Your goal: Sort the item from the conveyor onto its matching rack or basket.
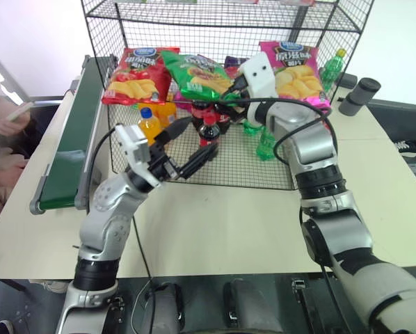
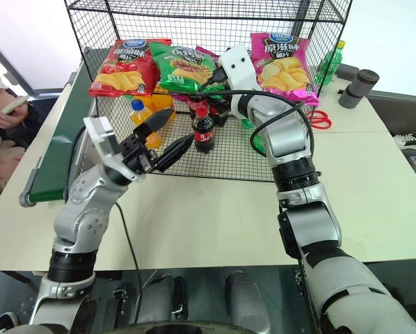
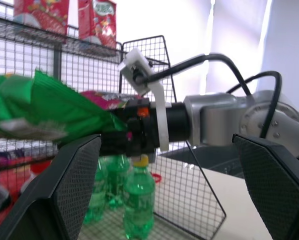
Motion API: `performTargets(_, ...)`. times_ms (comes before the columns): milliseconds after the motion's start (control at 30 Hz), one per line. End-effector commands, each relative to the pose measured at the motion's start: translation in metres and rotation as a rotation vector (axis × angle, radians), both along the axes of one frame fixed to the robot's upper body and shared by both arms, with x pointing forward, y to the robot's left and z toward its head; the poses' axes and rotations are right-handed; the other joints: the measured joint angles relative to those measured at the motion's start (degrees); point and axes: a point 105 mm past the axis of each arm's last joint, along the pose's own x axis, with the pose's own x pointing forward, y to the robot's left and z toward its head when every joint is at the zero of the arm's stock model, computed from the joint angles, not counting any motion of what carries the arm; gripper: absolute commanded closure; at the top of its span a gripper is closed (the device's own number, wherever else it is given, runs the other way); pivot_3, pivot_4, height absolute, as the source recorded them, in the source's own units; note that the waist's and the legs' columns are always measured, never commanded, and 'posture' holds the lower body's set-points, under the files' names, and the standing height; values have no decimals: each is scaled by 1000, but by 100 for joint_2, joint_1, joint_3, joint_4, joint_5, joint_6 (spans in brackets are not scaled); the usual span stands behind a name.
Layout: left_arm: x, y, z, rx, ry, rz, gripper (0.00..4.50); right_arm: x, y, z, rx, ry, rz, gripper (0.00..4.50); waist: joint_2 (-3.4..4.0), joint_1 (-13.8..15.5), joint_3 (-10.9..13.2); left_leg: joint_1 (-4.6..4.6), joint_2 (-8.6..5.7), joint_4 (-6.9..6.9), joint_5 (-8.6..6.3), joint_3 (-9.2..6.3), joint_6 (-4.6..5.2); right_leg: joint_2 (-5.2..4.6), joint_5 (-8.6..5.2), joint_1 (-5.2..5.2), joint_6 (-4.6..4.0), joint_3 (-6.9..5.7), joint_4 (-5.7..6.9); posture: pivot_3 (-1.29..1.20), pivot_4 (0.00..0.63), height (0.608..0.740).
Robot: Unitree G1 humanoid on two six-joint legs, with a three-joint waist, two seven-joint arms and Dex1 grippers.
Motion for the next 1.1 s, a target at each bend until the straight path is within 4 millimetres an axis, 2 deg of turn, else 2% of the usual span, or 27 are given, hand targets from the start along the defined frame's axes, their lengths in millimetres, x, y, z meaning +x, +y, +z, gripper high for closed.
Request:
performTargets(33, 2, -4, 7, 11, -46, 8, 0, -3, -2, 7, -23, -51, -6, 268, 0, 6, 0, 0, 1, 0, 1, -1, -1, 2, 0, 0, 0, 0, 0, 0, 150, 740)
performTargets(233, 13, -16, 18, 4, -88, -39, 0, -5, 3, 1, -27, -40, 7, 268, 0, 26, 0, 0, -3, 3, 1, 2, -2, -1, 0, 5, 0, -1, 0, 0, 150, 740)
performTargets(433, 7, -32, 21, 22, -88, -173, 0, -5, 6, -1, -23, -37, 9, 268, 0, 9, 0, 1, -1, 2, 3, -1, -3, 2, 0, 3, 1, 0, 0, 0, 150, 740)
performTargets(533, 15, -28, 26, 0, -110, -107, 0, -5, 6, 0, -29, -42, 7, 268, 0, 15, 0, 1, 0, 2, 3, -1, -4, 1, 0, 4, 1, 0, 0, 0, 150, 740)
performTargets(633, 32, -19, 25, 23, -127, -24, 0, -6, 6, 1, -21, -42, 9, 268, 0, 17, 0, 1, -2, 3, 3, 0, -3, 1, 0, 5, 1, -1, 1, 0, 150, 740)
performTargets(733, 43, -14, 17, 71, -133, 12, 0, -7, 6, 2, -12, -43, 15, 268, 0, 11, 0, 2, -2, 2, 3, 0, -3, 3, 0, 5, 1, -2, 1, 0, 150, 740)
performTargets(900, 53, -7, 24, 51, -147, 38, 0, -8, 2, 0, -22, -38, 6, 268, 0, 21, 0, 1, 0, 1, 3, 1, -3, 1, -1, 3, 1, -1, -3, 0, 150, 740)
performTargets(1000, 55, -10, 27, 32, -144, 7, 0, -17, 1, 5, 15, -26, 52, 268, 0, 36, 0, 1, -2, 2, 3, 5, -3, 0, -1, 4, 2, -2, -2, 0, 150, 740)
performTargets(1100, 58, -11, 25, 33, -134, 11, 0, -48, 7, 12, 14, -24, 238, 268, 0, 55, 0, -2, -2, 2, 3, 3, -3, 1, -1, 4, 3, -2, -3, 0, 150, 740)
